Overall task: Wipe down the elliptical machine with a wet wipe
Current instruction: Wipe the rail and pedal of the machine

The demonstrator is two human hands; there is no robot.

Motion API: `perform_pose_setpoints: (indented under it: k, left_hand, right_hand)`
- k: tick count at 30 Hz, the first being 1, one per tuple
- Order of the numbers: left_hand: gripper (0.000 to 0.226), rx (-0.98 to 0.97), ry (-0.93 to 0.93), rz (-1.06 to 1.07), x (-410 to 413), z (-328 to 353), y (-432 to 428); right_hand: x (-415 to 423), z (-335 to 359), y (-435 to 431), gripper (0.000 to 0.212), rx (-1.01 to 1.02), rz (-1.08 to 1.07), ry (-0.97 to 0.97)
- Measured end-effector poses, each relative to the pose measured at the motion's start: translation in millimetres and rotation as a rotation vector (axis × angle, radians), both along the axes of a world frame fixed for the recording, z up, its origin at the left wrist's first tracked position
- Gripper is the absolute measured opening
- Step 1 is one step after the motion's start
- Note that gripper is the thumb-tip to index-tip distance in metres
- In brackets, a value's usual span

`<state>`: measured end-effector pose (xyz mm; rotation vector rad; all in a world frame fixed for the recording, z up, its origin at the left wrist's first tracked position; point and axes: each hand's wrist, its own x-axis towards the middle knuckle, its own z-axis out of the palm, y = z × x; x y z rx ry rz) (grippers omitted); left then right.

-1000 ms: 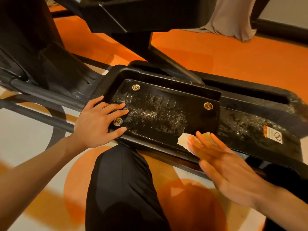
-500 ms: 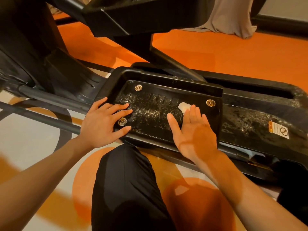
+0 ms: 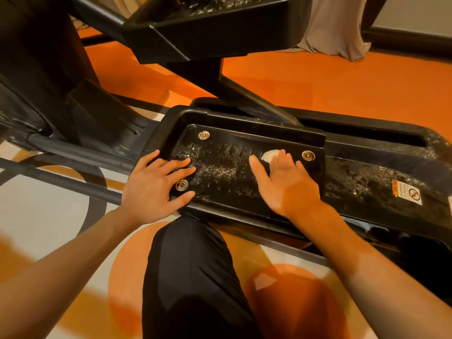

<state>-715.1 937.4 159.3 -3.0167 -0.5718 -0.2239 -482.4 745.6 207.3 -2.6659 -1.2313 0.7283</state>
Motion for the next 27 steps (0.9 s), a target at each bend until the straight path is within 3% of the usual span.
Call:
perform_pose_setpoints:
  k: [2,4,6,10,16,21,24,27]
  left_hand:
    - [0.075,0.002,-0.012,0.000,-0.1,-0.2,-0.5]
    - [0.075,0.004,-0.019,0.000,0.4,0.0,-0.7]
    - [0.075,0.003,-0.022,-0.002,0.6,0.0,-0.5]
    - [0.075,0.012,-0.023,-0.005,1.0,-1.5,0.3]
    - [0.075,0.007,-0.015,0.009,1.0,-0.8,-0.4]
    - [0.076,0.007,-0.037,0.013,1.4,-1.1,-1.6]
    - [0.073,0.014,-0.049,0.011,1.6,-2.6,-1.7]
    - [0.071,0.017,-0.043,0.022,1.5,-4.0,-2.3]
  right_hand:
    - [-1.7,1.9,2.3,0.138,-0.059,0.022,-0.040]
    - [-24.7,3.8,-14.7,0.113,-0.036,-0.040,-0.082]
    - [-50.2,14.6,-33.6,0.104,-0.042,-0.012,-0.067]
    - [-54.1,16.1,-45.1,0.123,-0.094,0.066,-0.003]
    - [0.9,-8.2,4.9,0.102,0.038,-0.062,-0.101]
    - [-10.3,-10.4,-13.0,0.120,0.098,0.035,-0.143]
    - [-39.7,-1.0,-39.3,0.129,-0.001,0.144,-0.076]
    - [-60.9,12.5,-48.8,0.128,-0.110,0.122,0.048]
